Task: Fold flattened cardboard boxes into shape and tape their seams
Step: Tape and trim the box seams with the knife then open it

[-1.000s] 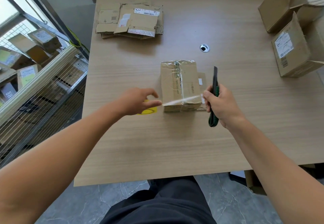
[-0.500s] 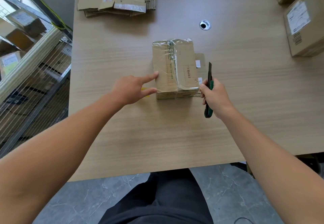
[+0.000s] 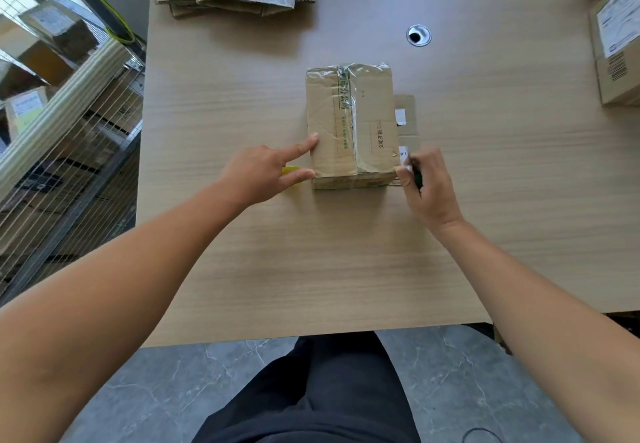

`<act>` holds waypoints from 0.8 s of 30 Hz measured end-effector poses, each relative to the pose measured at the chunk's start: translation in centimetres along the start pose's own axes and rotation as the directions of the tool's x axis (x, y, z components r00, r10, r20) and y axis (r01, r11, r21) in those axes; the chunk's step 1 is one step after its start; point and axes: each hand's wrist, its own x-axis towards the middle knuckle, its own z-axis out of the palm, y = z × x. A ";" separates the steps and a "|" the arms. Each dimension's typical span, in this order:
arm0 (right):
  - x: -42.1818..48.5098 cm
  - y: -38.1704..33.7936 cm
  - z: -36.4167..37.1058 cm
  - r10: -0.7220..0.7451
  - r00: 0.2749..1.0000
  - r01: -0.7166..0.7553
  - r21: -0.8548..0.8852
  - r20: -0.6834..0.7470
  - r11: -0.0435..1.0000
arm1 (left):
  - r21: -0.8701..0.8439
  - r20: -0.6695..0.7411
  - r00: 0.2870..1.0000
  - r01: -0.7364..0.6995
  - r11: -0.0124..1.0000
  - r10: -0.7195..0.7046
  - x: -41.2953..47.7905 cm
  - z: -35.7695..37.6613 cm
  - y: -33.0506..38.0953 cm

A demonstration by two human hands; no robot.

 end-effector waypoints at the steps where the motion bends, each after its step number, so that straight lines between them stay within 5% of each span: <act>1: 0.2 0.1 -0.3 -0.077 0.996 0.079 -0.052 0.049 0.995 | 0.000 -0.010 1.000 -0.006 1.000 0.006 0.0 0.1 -0.1; 4: 1.7 -0.1 -0.8 -0.231 0.943 0.271 -0.147 0.239 0.951 | -0.005 -0.034 0.999 0.000 1.000 0.000 0.0 0.2 0.0; 12: 5.0 -2.2 -2.6 -0.317 0.807 0.490 -0.265 0.497 0.831 | -0.020 -0.050 0.998 0.038 0.999 -0.039 -0.1 0.5 0.5; 19: 3.5 -5.8 1.9 -0.147 0.869 0.393 -0.480 0.472 0.784 | 0.100 -0.025 0.999 0.046 0.994 -0.044 -0.3 0.6 1.2; 24: 4.0 -5.6 1.1 -0.091 0.853 0.341 -0.418 0.514 0.842 | 0.110 -0.039 0.999 0.028 0.994 -0.023 -0.7 1.4 1.5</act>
